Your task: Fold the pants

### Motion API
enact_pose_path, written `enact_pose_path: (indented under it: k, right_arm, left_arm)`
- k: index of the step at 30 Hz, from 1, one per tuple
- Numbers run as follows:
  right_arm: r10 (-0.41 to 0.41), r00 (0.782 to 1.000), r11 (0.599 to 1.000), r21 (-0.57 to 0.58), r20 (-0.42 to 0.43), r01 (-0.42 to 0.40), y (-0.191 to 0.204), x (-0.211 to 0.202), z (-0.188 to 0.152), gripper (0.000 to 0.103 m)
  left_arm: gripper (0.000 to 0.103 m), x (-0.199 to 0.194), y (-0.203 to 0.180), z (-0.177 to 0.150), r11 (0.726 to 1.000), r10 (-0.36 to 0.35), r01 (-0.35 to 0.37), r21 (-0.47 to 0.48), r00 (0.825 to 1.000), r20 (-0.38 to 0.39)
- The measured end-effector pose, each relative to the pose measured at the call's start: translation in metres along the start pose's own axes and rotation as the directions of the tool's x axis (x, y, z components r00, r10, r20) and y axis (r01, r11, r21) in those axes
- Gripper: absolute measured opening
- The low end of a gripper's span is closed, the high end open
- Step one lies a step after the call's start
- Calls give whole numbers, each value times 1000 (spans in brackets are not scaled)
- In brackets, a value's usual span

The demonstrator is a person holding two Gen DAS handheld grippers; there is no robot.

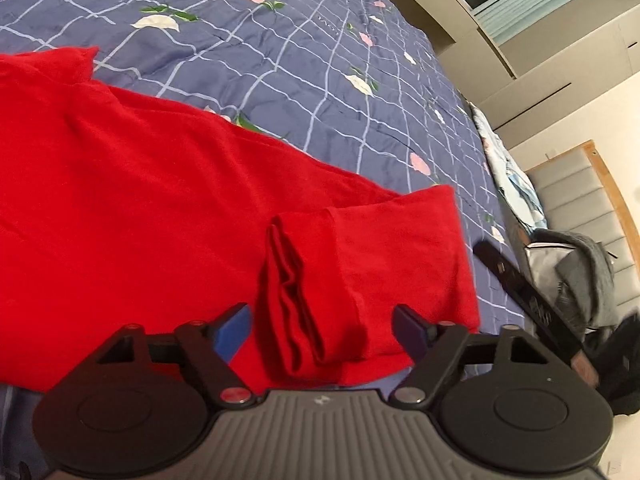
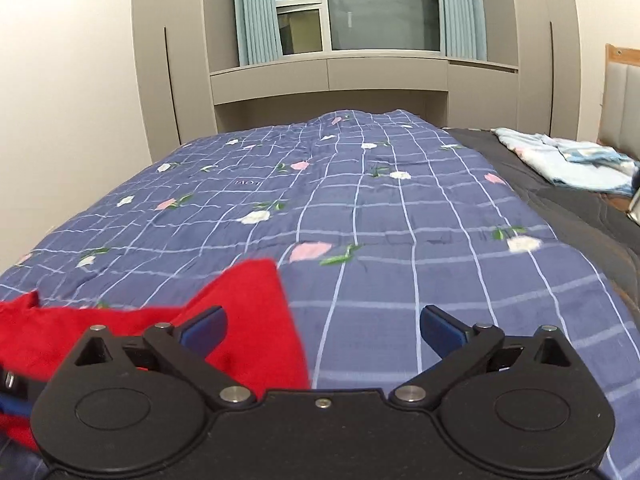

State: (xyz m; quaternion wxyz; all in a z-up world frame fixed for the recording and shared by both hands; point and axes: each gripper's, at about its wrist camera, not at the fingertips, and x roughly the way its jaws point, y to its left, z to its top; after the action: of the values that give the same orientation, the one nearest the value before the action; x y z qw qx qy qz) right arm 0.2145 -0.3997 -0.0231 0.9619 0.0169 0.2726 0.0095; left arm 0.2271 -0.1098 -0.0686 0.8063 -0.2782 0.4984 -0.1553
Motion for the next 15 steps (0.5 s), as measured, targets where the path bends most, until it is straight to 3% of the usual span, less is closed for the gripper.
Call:
enact_pose_path:
  k: [9,15]
  right_arm:
    - [-48,993,995,-96,-106,38,13,63,-3,102]
    - [-29,994,998,-56,-109,23,3,49,-6,102]
  left_arm:
    - [76,0,-1,1,1000,11,-11,2,1000,-2]
    - [76,1,-2,1,1000,14,-14,11,1000,-3]
